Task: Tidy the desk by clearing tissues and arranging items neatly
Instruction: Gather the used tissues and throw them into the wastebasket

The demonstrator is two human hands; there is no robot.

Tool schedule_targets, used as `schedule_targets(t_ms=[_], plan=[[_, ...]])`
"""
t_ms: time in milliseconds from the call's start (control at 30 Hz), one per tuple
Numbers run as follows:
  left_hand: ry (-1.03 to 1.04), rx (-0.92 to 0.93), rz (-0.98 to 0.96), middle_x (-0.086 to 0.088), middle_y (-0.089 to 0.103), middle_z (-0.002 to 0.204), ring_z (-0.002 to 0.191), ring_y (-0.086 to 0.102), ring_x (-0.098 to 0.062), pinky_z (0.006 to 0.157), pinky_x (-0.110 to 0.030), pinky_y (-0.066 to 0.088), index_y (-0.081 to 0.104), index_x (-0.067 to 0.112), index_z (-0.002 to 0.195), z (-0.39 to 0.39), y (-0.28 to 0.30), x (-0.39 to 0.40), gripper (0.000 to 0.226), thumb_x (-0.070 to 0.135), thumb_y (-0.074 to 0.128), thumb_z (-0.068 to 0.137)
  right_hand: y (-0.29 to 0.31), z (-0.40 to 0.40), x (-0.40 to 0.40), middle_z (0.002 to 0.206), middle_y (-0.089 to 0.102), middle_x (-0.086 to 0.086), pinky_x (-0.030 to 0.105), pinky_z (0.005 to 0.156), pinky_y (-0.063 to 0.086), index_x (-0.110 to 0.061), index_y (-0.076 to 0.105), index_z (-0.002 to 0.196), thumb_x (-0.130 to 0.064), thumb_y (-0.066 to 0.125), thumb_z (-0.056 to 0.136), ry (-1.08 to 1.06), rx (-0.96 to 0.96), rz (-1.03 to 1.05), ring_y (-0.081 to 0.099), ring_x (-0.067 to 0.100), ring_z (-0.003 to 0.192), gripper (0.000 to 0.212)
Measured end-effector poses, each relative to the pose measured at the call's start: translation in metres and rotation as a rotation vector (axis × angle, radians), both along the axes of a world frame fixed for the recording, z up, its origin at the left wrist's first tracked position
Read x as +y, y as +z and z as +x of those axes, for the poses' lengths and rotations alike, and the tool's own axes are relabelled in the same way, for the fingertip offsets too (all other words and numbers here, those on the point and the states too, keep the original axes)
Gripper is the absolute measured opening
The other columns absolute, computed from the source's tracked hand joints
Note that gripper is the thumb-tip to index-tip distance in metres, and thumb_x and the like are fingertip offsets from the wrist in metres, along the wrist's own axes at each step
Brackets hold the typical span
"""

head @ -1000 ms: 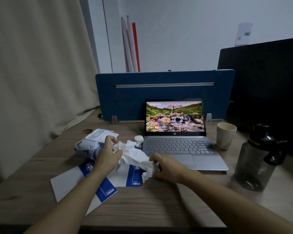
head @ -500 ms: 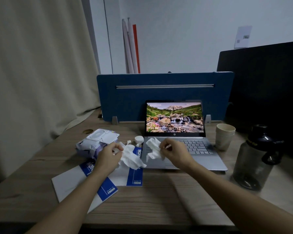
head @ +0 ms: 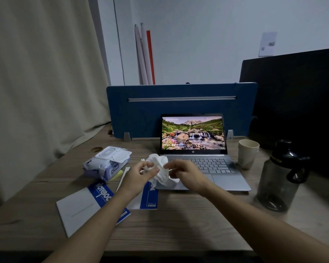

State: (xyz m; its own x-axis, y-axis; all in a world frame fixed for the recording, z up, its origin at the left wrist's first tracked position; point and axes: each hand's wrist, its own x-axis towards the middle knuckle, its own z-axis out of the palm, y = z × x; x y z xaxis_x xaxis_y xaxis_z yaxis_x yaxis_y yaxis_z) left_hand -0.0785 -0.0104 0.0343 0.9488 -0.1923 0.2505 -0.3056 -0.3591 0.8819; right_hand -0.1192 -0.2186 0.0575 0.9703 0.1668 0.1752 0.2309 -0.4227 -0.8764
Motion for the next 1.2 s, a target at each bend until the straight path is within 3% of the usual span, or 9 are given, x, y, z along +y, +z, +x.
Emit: schedule_targets(t_ms=[133, 267, 400, 533, 667, 767, 933, 1133, 1200], plan=[[-0.027, 0.022, -0.006, 0.003, 0.072, 0.098, 0.092, 0.067, -0.017, 0.079, -0.039, 0.053, 0.067, 0.022, 0.101, -0.005, 0.001, -0.007, 0.026, 0.038, 0.076, 0.082, 0.001, -0.007, 0.0, 0.105, 0.067, 0.021, 0.048, 0.093, 0.052, -0.007, 0.05, 0.1, 0.023, 0.033, 0.075, 0.047, 0.094, 0.199, 0.064, 0.032, 0.1, 0.042], [0.019, -0.011, 0.038, 0.004, 0.073, 0.097, 0.09, 0.067, -0.014, 0.077, -0.038, 0.053, 0.066, 0.02, 0.101, -0.01, 0.002, -0.012, 0.024, 0.032, 0.076, 0.083, 0.001, -0.011, 0.0, 0.111, 0.062, 0.036, 0.052, 0.092, 0.047, -0.006, 0.039, 0.1, 0.027, 0.026, 0.073, 0.063, 0.143, 0.275, 0.059, 0.033, 0.101, 0.044], [0.069, -0.02, 0.064, 0.007, 0.071, 0.092, 0.087, 0.066, -0.013, 0.073, -0.034, 0.051, 0.065, 0.02, 0.096, -0.013, 0.002, -0.012, 0.017, 0.027, 0.074, 0.084, 0.001, -0.019, -0.006, 0.096, 0.067, 0.027, 0.044, 0.081, 0.048, -0.004, 0.045, 0.1, 0.025, 0.03, 0.073, 0.003, 0.09, 0.219, 0.06, 0.029, 0.088, 0.042], [0.051, -0.038, 0.044, 0.004, 0.072, 0.089, 0.088, 0.067, -0.018, 0.076, -0.037, 0.052, 0.065, 0.02, 0.092, -0.019, 0.003, -0.01, 0.012, 0.021, 0.075, 0.084, 0.003, -0.03, -0.013, 0.106, 0.068, 0.017, 0.037, 0.081, 0.051, -0.004, 0.054, 0.109, 0.018, 0.038, 0.081, -0.048, 0.015, 0.095, 0.062, 0.023, 0.094, 0.039], [-0.01, -0.018, 0.021, -0.003, 0.072, 0.1, 0.097, 0.066, -0.022, 0.087, -0.048, 0.053, 0.063, 0.02, 0.1, -0.029, 0.004, -0.013, 0.021, 0.02, 0.076, 0.083, 0.004, -0.044, -0.02, 0.115, 0.062, -0.003, 0.036, 0.09, 0.055, -0.014, 0.058, 0.118, -0.015, 0.058, 0.093, -0.076, -0.048, 0.024, 0.06, 0.013, 0.106, 0.025], [-0.096, 0.011, -0.029, -0.011, 0.067, 0.107, 0.098, 0.066, -0.027, 0.083, -0.048, 0.056, 0.057, 0.029, 0.103, -0.047, 0.007, -0.026, 0.032, 0.019, 0.078, 0.081, 0.001, -0.061, -0.028, 0.122, 0.057, -0.006, 0.038, 0.087, 0.058, -0.02, 0.054, 0.124, -0.031, 0.069, 0.088, -0.066, -0.036, 0.042, 0.06, 0.011, 0.107, 0.041], [-0.29, 0.117, -0.144, -0.009, 0.072, 0.102, 0.086, 0.073, -0.022, 0.067, -0.036, 0.059, 0.05, 0.03, 0.11, -0.087, 0.007, -0.063, 0.047, 0.009, 0.079, 0.079, -0.011, -0.101, -0.057, 0.134, 0.055, -0.002, 0.037, 0.095, 0.053, -0.024, 0.051, 0.133, -0.034, 0.075, 0.083, -0.127, -0.074, 0.018, 0.057, 0.013, 0.115, 0.056], [-0.485, 0.203, -0.179, -0.009, 0.07, 0.109, 0.093, 0.072, -0.017, 0.069, -0.029, 0.058, 0.052, 0.019, 0.116, -0.145, -0.013, -0.126, 0.05, 0.004, 0.079, 0.078, -0.035, -0.176, -0.118, 0.112, 0.068, -0.001, 0.043, 0.091, 0.055, -0.02, 0.062, 0.125, -0.028, 0.075, 0.083, -0.22, -0.085, -0.041, 0.064, 0.014, 0.103, 0.044], [-0.552, 0.199, -0.179, -0.011, 0.068, 0.111, 0.091, 0.071, -0.013, 0.07, -0.028, 0.057, 0.052, 0.014, 0.114, -0.166, -0.023, -0.152, 0.046, -0.002, 0.076, 0.078, -0.044, -0.204, -0.142, 0.103, 0.073, -0.003, 0.033, 0.083, 0.056, -0.018, 0.066, 0.118, -0.021, 0.075, 0.084, -0.223, -0.057, 0.019, 0.068, 0.011, 0.096, 0.035]])
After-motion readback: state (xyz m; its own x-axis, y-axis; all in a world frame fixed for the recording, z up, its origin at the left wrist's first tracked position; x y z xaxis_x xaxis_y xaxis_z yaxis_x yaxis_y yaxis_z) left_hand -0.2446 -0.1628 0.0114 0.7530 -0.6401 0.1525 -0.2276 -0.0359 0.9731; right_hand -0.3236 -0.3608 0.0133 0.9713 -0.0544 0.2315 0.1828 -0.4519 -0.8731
